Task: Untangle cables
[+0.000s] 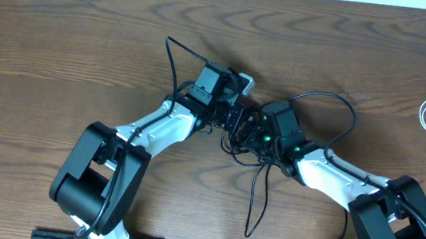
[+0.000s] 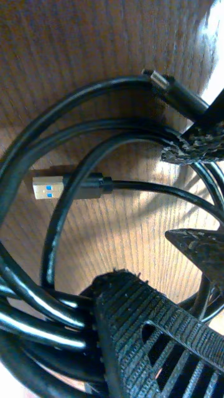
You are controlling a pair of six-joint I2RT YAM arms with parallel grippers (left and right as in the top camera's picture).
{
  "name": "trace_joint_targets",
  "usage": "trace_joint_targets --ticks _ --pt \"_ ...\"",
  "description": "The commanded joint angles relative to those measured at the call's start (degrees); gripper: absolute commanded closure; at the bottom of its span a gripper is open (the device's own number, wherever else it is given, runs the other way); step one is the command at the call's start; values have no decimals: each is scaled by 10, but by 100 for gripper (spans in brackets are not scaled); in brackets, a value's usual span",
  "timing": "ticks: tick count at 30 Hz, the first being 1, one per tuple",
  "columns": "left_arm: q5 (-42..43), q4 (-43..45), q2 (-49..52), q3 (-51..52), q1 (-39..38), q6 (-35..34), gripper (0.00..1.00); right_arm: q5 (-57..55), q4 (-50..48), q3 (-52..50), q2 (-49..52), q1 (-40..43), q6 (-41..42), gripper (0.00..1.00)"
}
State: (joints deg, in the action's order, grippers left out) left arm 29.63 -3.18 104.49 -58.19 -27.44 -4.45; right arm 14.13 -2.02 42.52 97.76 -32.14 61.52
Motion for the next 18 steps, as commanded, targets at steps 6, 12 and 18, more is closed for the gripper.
trace_joint_targets --ticks 6,12,18 --pt "-3 -2 0 -2 1 7 92 -18 -4 -3 -10 -5 19 69" --pt "-3 -2 0 -2 1 7 92 -21 -4 -3 -10 -6 19 71" --pt "-3 -2 0 -2 1 7 92 -25 -4 -3 -9 -6 19 71"
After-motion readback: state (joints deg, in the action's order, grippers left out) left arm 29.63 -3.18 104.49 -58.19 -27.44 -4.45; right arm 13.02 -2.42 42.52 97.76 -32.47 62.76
